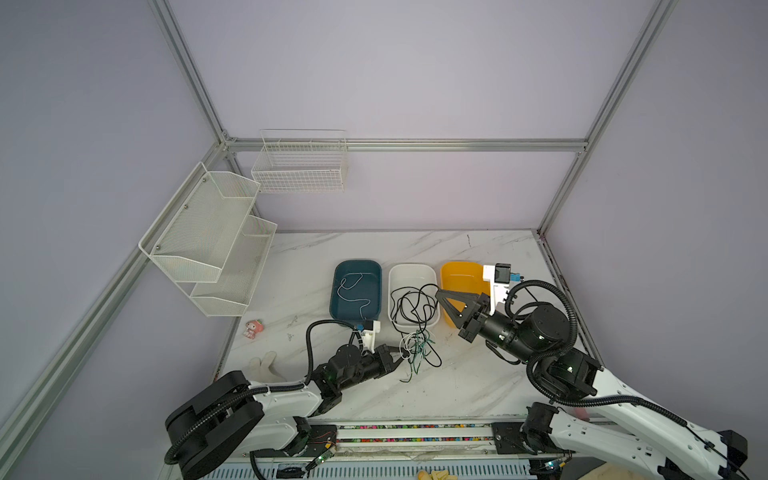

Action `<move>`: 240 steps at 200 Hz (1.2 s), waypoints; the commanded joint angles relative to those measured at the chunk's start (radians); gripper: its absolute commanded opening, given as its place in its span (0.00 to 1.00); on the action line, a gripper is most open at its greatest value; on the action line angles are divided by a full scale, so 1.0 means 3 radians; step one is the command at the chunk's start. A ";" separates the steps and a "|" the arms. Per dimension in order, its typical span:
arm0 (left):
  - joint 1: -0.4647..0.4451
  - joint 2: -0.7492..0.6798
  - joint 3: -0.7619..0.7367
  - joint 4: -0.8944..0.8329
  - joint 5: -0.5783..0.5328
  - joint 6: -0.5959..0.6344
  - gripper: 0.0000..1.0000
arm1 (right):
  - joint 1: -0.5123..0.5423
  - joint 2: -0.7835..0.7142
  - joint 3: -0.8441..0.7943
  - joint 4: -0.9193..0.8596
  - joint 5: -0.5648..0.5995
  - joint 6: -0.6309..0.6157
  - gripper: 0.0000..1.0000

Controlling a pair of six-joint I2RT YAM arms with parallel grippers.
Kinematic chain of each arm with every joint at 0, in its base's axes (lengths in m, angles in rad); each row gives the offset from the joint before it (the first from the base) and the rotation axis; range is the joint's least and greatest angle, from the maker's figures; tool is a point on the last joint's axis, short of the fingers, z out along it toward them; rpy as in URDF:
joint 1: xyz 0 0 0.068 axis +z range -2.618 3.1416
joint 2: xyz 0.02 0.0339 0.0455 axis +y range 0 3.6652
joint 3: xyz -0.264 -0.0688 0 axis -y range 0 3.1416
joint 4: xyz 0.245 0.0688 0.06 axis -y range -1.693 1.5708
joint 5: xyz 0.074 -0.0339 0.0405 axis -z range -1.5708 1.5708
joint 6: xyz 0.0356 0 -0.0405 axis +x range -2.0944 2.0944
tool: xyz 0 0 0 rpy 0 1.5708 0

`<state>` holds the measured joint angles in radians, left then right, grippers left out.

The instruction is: Untangle the cables

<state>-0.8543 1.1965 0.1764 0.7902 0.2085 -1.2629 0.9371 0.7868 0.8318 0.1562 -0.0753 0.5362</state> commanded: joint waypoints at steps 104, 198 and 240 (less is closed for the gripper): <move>-0.0006 -0.1719 -0.0295 -0.2123 -0.0553 0.0272 0.00 | 0.0015 -0.0065 0.0440 -0.1026 0.1463 -0.0068 0.00; 0.0014 -0.2497 -0.0329 -0.2970 -0.0747 0.0257 0.00 | 0.0010 0.0095 0.0725 -0.1348 0.1564 -0.0440 0.00; 0.0015 -0.2056 -0.0165 -0.2785 -0.0674 0.0374 0.00 | 0.0010 0.0537 0.0755 -0.1179 0.1185 -0.0551 0.00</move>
<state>-0.8532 0.5175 0.1158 -0.0910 0.0002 -1.2045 0.9371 0.8795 1.0473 -0.2161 0.3477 0.4099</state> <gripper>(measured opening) 0.047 0.058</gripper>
